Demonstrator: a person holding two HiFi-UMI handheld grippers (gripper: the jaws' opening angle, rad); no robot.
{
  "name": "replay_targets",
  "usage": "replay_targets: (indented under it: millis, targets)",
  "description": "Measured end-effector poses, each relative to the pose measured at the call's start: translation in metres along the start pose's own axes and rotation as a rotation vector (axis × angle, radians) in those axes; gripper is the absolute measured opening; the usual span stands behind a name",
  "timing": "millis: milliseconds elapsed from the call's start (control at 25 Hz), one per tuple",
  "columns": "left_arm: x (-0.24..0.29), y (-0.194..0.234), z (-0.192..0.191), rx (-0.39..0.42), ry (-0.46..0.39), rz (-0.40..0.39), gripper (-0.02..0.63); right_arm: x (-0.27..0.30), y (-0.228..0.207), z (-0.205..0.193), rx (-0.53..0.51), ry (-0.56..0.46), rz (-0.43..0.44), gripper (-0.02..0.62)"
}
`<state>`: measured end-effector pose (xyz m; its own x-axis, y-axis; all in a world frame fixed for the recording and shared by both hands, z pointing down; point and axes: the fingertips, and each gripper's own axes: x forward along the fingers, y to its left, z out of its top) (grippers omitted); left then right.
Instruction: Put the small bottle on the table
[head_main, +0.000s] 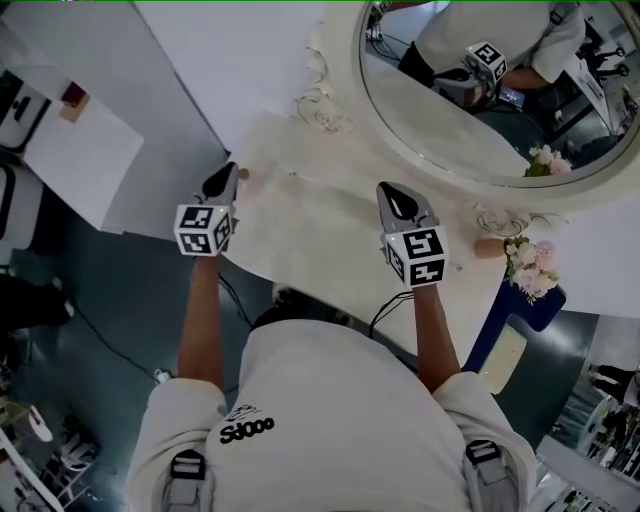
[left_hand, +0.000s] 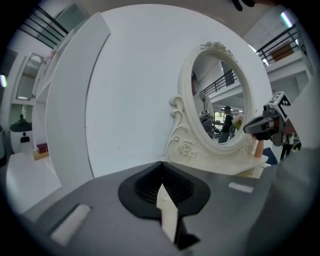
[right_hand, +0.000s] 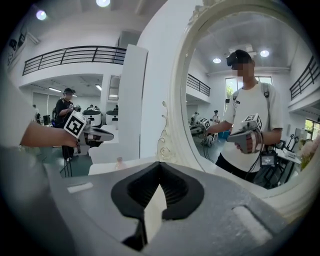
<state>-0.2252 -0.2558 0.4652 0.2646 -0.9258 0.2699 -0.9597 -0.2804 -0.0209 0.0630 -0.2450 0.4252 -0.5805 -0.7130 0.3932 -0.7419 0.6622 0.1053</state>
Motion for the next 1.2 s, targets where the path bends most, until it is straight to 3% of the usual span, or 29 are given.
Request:
replay_targets:
  millis: [200, 440, 840, 1200]
  targets:
    - [-0.02, -0.035, 0.043, 0.157, -0.022, -0.018, 0.017, -0.012, 0.001, 0.027, -0.071, -0.059, 0.026, 0.003]
    - [-0.052, -0.075, 0.1, 0.189, -0.14, -0.035, 0.017, -0.034, 0.007, 0.062, -0.16, -0.136, 0.05, 0.002]
    - [-0.101, -0.126, 0.17, 0.293, -0.255, -0.055, 0.017, -0.063, 0.032, 0.119, -0.24, -0.26, 0.105, 0.002]
    - [-0.129, -0.151, 0.196, 0.362, -0.306, -0.054, 0.018, -0.09, 0.046, 0.139, -0.289, -0.315, 0.122, 0.002]
